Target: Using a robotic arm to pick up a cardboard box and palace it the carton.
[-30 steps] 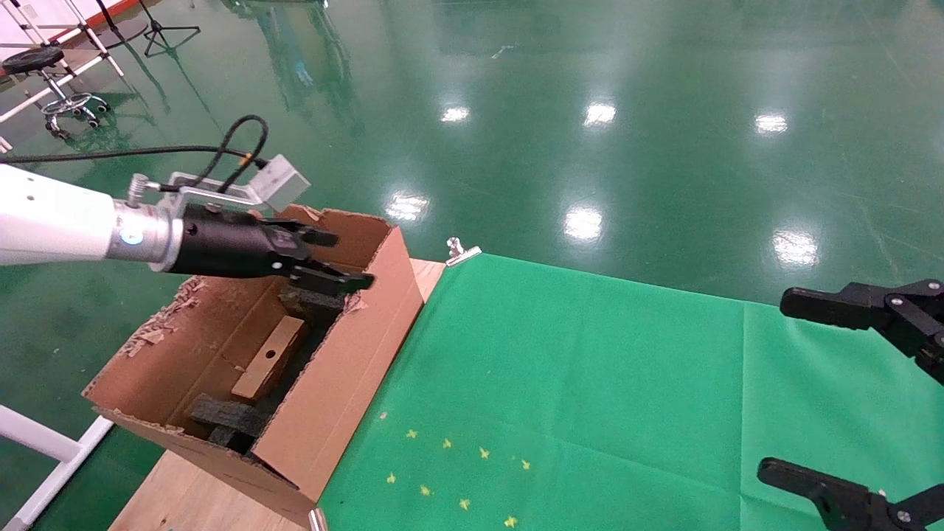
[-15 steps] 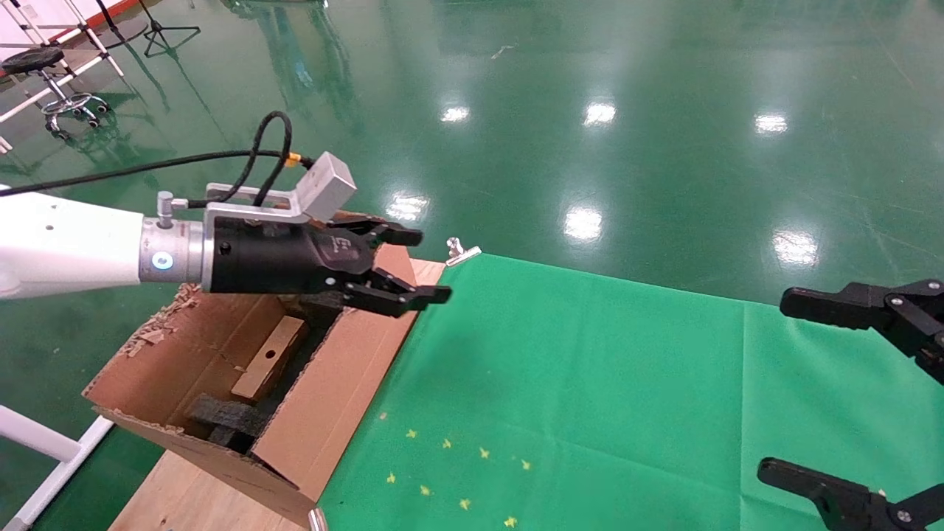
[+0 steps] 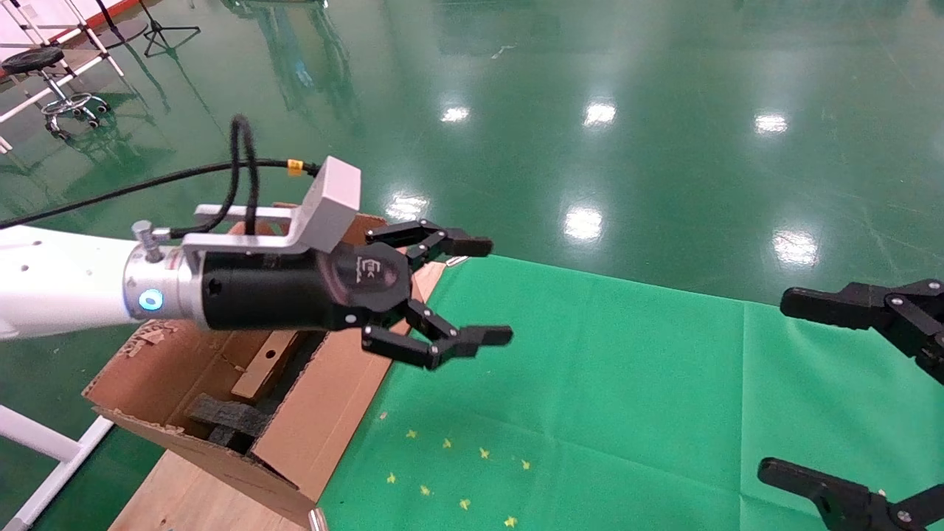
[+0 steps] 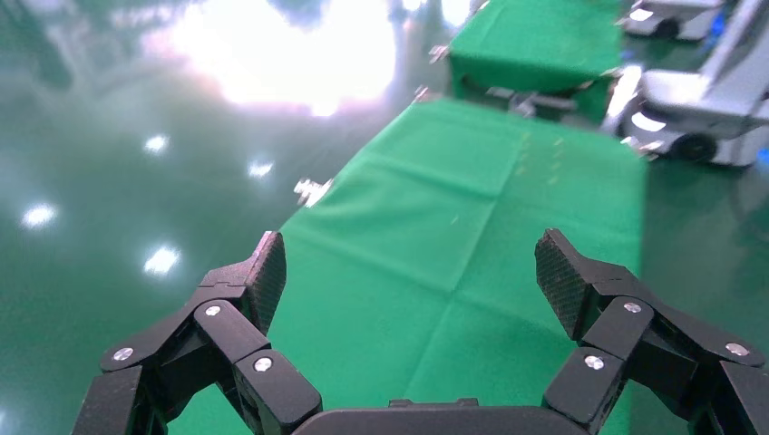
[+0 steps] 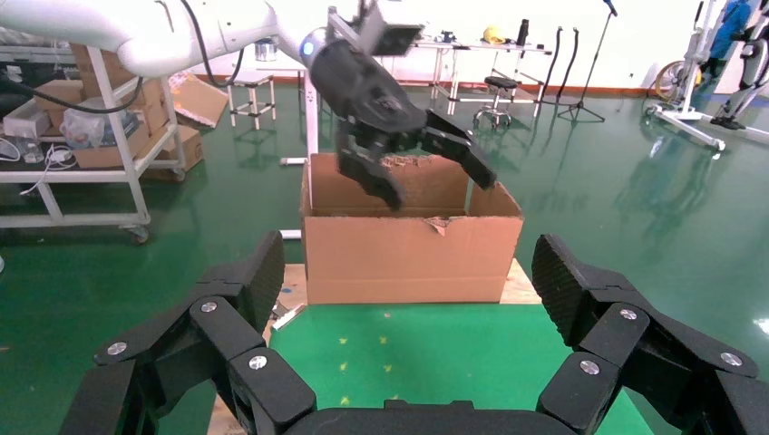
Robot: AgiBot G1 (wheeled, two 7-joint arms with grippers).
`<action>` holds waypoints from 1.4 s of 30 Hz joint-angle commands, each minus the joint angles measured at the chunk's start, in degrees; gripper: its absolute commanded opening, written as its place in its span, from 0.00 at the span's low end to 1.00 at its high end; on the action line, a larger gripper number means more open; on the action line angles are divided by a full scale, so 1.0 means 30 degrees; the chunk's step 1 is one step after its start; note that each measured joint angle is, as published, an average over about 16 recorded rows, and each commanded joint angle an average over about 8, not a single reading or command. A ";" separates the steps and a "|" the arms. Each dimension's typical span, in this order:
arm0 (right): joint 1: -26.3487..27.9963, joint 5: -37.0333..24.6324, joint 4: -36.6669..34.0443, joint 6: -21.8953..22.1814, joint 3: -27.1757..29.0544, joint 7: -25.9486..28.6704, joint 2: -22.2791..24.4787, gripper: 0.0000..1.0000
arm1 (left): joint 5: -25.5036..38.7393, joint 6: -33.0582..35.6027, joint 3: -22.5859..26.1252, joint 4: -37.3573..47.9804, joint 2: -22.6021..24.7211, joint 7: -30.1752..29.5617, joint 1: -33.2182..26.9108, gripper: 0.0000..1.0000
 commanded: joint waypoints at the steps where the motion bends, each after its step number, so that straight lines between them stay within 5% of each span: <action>1: 0.0000 0.0000 0.0000 0.0000 -0.0001 0.0000 0.0000 1.00 | -0.0621 0.0169 -0.0451 -0.0678 -0.0052 0.0147 0.0555 1.00; 17: -0.0005 0.0006 -0.0004 0.0007 -0.0001 -0.0004 0.0004 1.00 | -0.4155 0.1149 -0.3000 -0.4494 -0.0343 0.0931 0.3696 1.00; 42: -0.0003 0.0008 -0.0005 0.0008 -0.0003 -0.0003 0.0004 1.00 | -0.3568 0.0968 -0.2588 -0.3876 -0.0304 0.0838 0.3190 1.00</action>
